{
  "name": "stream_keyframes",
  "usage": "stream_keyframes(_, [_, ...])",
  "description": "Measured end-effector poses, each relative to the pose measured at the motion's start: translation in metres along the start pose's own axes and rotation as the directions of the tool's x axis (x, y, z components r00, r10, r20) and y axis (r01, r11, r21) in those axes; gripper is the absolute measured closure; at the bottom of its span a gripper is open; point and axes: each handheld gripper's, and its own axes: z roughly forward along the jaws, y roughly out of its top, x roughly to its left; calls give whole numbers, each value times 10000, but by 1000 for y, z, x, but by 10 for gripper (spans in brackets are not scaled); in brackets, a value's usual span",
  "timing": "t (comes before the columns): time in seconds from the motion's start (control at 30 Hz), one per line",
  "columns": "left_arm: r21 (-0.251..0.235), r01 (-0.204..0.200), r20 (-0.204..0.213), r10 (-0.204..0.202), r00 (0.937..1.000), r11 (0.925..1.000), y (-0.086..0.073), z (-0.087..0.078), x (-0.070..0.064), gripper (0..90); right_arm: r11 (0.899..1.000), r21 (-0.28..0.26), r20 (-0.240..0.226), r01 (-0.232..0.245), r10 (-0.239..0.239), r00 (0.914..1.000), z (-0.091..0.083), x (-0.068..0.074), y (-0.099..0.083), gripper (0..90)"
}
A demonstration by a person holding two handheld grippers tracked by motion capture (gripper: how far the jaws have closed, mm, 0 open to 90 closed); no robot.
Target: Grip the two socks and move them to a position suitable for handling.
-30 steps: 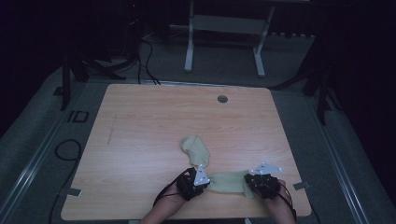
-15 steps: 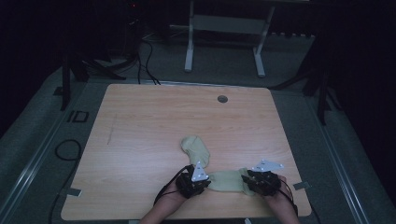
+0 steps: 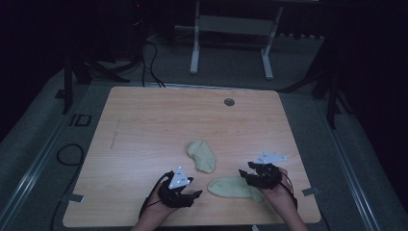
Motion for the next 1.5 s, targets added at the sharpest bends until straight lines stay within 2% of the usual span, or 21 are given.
stream_keyframes(0.2, [-10, 474, -398, -474, 9981, 9989, -19, -16, 13, 429, 10000, -47, -132, 56, -56, 9999, 15, 5, 29, 493])
stream_keyframes(0.43, [-100, 656, -878, -662, 9939, 9978, -32, -31, 19, 429, 9999, -4, -346, 171, -171, 9993, 40, 18, 58, 499])
stream_keyframes(0.67, [-73, 869, -1101, -872, 9901, 9962, -44, -40, 24, 429, 9993, 251, -525, 291, -278, 9982, 64, 30, 78, 495])
stream_keyframes(0.8, [-112, 944, -1098, -951, 9894, 9955, -46, -42, 25, 429, 9982, 548, -730, 237, -196, 9971, 90, 41, 95, 489])
stream_keyframes(0.97, [-184, 875, -1090, -890, 9900, 9960, -46, -44, 24, 429, 9939, 1071, -754, 251, -170, 9970, 121, 51, 106, 443])
stream_keyframes(1.07, [-142, 845, -1107, -855, 9902, 9963, -46, -44, 24, 429, 9901, 1380, -719, 238, -139, 9973, 134, 55, 108, 421])
stream_keyframes(1.1, [-144, 845, -1115, -855, 9901, 9963, -47, -44, 24, 429, 9871, 1565, -508, 323, -246, 9984, 143, 59, 109, 411])
stream_keyframes(1.17, [-119, 864, -1116, -872, 9899, 9962, -47, -44, 25, 429, 9841, 1733, -365, 396, -337, 9988, 152, 60, 109, 398])
stream_keyframes(1.23, [-135, 884, -1131, -893, 9896, 9960, -48, -44, 26, 429, 9852, 1709, -463, 124, -45, 9989, 154, 59, 110, 433])
stream_keyframes(1.3, [-169, 907, -1123, -921, 9894, 9957, -48, -44, 26, 429, 9848, 1725, -524, 192, -103, 9986, 154, 59, 110, 461])
stream_keyframes(1.4, [-167, 896, -1154, -910, 9891, 9958, -47, -44, 26, 429, 9832, 1769, -1078, 458, -269, 9938, 152, 59, 110, 669])
stream_keyframes(1.5, [-178, 869, -1164, -884, 9893, 9961, -47, -45, 25, 429, 9838, 1720, -1413, 498, -254, 9896, 152, 59, 109, 772])
